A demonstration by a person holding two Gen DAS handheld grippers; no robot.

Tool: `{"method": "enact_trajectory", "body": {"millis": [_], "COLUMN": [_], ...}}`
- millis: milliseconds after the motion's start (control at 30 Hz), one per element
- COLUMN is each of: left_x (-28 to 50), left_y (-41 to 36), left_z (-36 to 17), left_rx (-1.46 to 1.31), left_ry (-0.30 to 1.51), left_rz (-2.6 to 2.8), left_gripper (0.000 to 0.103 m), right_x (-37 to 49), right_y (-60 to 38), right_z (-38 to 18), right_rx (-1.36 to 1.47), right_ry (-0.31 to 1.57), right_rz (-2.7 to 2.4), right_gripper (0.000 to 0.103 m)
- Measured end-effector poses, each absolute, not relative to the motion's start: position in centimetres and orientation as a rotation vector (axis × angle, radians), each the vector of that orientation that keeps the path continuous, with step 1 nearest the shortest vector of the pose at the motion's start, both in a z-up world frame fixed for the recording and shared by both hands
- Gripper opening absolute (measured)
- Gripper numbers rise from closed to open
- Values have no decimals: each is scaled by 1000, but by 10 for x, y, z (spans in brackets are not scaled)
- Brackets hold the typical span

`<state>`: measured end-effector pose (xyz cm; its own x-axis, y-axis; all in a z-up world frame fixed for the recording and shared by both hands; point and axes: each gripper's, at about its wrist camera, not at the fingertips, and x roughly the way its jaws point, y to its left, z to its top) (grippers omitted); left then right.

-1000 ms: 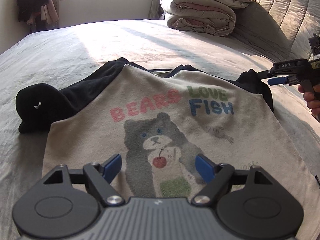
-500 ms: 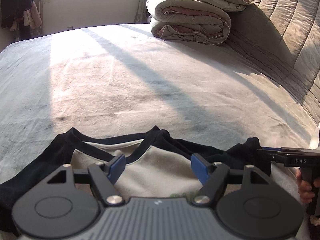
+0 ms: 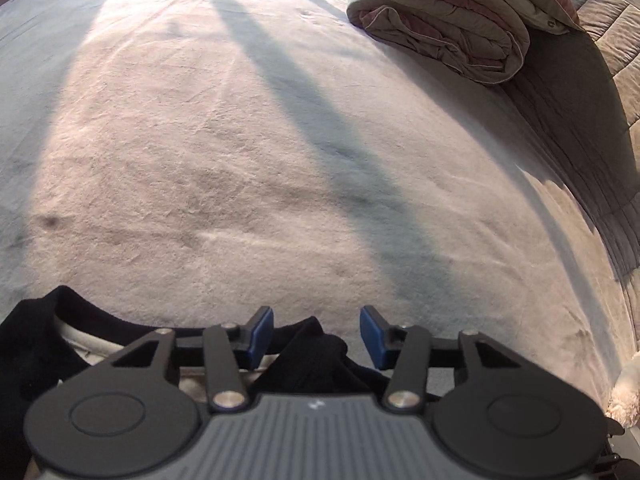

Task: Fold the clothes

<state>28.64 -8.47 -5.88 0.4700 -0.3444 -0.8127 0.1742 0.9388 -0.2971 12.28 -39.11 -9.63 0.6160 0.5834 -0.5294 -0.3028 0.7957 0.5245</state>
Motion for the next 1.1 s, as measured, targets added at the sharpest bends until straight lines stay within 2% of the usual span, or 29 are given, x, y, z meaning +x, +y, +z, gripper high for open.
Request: {"method": "enact_trajectory", "body": {"millis": [133,167,200,233,300,367,700,867,1100], "left_x": [293,293,293,292,287,282,265,269,262], "left_y": [-91,-92,-93,-92,-90,-86,-76,-80,-92], "left_z": [-66,-67,-67,-66,-61,-54,-49,-66,-93], "left_rx": [-165,-148,-138,-141,-155,-174,-274,-279,-230], "left_ry": [1069,1067,1059,1045,986,903,655,655,572], "left_rz": [-316,-310,-303,-297,-286,-284,-256,-242,-200], "left_gripper": [16,5,3,3,2,2,2,2,2], "right_x": [124,124,124,124,122,120,81,89,109], "right_y": [-388,-387,-385,-384,-383,-386,-376,-381,-381], "right_z": [-98,-98,-98,-98,-95,-91,-53,-61,-83], "right_rx": [403,397,387,376,362,363,150,112,76], "right_ry": [747,747,746,742,720,681,276,296,433], "right_rz": [525,526,524,520,502,473,208,128,69], "right_gripper": [41,37,31,29,19,17,15,15,15]}}
